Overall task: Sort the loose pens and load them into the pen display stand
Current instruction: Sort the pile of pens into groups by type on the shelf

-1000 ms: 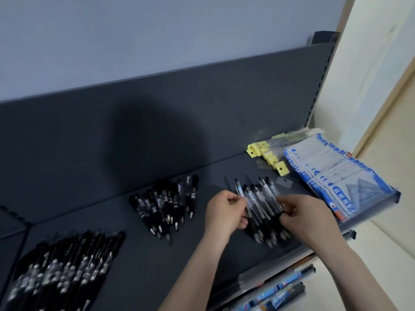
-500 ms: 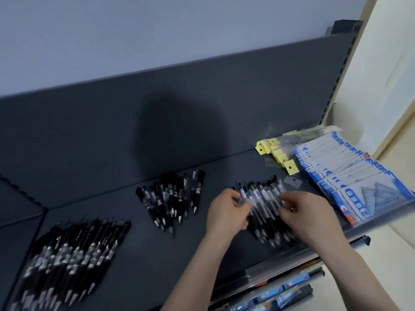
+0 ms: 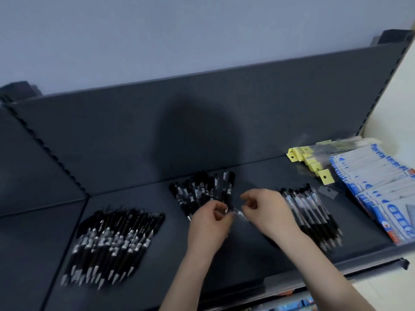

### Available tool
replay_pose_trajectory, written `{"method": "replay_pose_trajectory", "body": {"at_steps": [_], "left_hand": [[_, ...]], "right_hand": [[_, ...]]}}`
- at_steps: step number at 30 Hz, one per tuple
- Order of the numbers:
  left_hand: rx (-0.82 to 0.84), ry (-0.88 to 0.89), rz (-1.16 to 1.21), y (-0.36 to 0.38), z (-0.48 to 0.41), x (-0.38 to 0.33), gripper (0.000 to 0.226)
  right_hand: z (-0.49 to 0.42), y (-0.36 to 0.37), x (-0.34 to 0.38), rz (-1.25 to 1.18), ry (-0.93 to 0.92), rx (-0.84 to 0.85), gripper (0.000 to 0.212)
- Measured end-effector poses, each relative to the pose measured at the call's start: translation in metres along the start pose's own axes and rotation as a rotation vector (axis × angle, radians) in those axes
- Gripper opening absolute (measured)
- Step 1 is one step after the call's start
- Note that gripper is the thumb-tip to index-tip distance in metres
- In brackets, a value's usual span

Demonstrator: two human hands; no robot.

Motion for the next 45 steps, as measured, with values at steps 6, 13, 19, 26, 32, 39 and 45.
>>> {"method": "replay_pose_trajectory", "body": {"at_steps": [6,13,19,26,32,39,45], "left_hand": [[-0.082,-0.016,0.068,-0.047,0.004,0.021,0.007],[-0.086,-0.008,0.109,-0.059,0.007,0.030,0.010],[-0.062,-0.011,0.103,-0.051,0.003,0.029,0.008],[-0.069,-0.001,0.087,-0.057,0.001,0.028,0.007],[-0.120,0.018,0.065,-0.077,0.004,0.029,0.010],[-0.167,0.023,0.008,-0.093,0.002,0.028,0.005],[-0.168,0.121,-0.305,-0.085,-0.022,-0.013,0.012]], "right_hand": [[-0.016,0.032,0.003,0.180,0.019,0.095,0.023],[0.006,0.034,-0.013,0.352,0.010,0.004,0.007],[0.011,0.006,-0.021,0.339,0.075,-0.106,0.024],[-0.030,0.020,0.022,0.260,0.022,-0.070,0.024],[-0.066,0.050,0.027,0.215,0.162,0.120,0.009],[-0.075,0.057,0.018,0.074,0.236,0.196,0.017],[-0.050,0.039,0.011,0.019,0.207,0.114,0.005]]}}
Point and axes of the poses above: each hand's wrist, its own z-axis away from the middle knuckle, its own y-axis out of the palm, x = y × z, the point moved 10 cm from there along -z, towards the middle knuckle, and after that the axes turned 7 degrees about z, right-handed, at the moved point
